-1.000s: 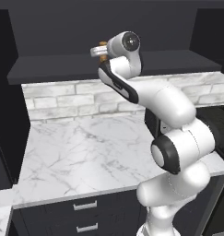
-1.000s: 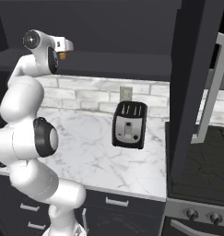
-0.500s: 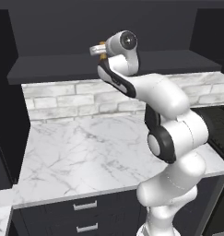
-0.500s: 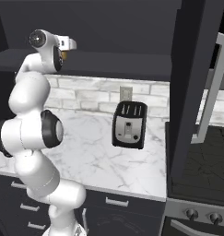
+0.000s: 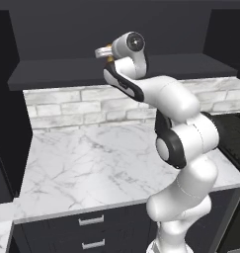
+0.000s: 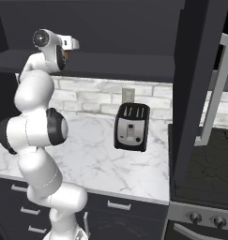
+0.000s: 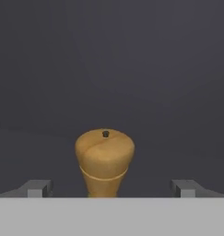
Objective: Retrieve the shaker from the cabinet and place it next the steak on a plate on the dining table.
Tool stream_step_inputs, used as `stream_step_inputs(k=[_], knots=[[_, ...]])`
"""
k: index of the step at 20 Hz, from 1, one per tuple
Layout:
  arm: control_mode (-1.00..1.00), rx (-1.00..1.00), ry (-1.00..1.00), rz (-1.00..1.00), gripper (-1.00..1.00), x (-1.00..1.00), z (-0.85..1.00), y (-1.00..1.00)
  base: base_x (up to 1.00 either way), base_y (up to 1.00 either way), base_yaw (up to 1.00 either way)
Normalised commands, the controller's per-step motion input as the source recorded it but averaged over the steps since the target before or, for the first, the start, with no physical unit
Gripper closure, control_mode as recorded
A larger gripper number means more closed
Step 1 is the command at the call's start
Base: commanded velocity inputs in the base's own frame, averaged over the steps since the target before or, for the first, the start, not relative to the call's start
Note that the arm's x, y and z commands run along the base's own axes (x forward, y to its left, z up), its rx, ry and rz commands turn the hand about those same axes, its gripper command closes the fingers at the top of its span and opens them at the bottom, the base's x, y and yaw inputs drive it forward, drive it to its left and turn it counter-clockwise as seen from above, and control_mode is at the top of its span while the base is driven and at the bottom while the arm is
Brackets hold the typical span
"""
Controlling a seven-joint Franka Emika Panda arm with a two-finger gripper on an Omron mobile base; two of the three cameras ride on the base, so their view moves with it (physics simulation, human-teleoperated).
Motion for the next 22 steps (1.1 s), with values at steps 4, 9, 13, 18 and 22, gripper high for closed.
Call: stream_step_inputs(k=[4,9,13,18,22], knots=[[-1.00,0.00,0.00,0.00,-1.00,0.20,-0.07,0.02,0.00,0.00,0.00],[-1.00,0.00,0.00,0.00,-1.00,0.19,-0.10,0.01,0.00,0.00,0.00],[-1.00,0.00,0.00,0.00,1.00,0.26,-0.17,0.14,0.00,0.00,0.00],[-1.00,0.00,0.00,0.00,1.00,0.10,-0.04,0.15,0.00,0.00,0.00],[-1.00,0.01,0.00,0.00,1.00,-0.02,0.00,0.14,0.00,0.00,0.00]])
